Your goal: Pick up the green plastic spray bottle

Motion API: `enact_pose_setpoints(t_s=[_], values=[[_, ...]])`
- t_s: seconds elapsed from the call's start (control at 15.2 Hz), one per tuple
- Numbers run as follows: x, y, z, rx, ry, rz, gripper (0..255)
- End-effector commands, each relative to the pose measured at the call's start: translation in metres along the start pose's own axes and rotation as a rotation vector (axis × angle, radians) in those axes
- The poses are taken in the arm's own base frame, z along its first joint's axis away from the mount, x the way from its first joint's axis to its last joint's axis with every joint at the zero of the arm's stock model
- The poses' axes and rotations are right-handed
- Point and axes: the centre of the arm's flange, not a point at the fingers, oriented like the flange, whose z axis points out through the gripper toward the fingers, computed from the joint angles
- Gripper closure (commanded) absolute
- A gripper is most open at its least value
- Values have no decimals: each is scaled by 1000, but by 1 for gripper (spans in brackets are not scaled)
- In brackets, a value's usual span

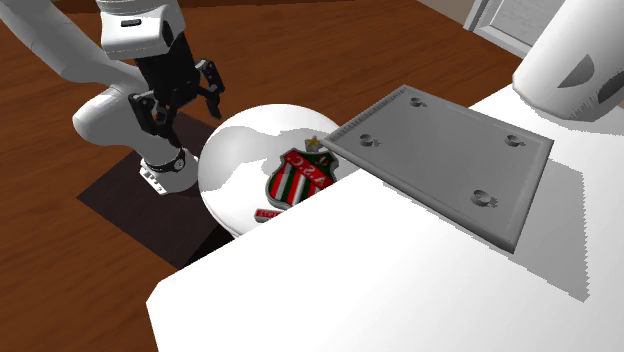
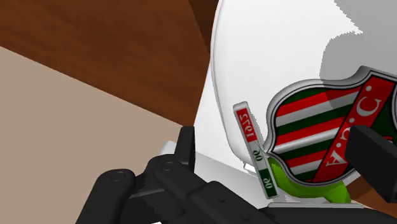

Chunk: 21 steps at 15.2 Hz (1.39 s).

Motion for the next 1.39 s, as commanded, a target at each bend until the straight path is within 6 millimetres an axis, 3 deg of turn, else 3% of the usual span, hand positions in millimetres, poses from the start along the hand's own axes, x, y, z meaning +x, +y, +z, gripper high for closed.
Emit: enact_pose_setpoints(t_s=[0.0, 0.66, 1.32], values=[[0, 0, 0, 0, 0, 0, 0], [99, -17, 80, 58, 22, -329, 0], [189, -70, 156, 117, 44, -658, 0]])
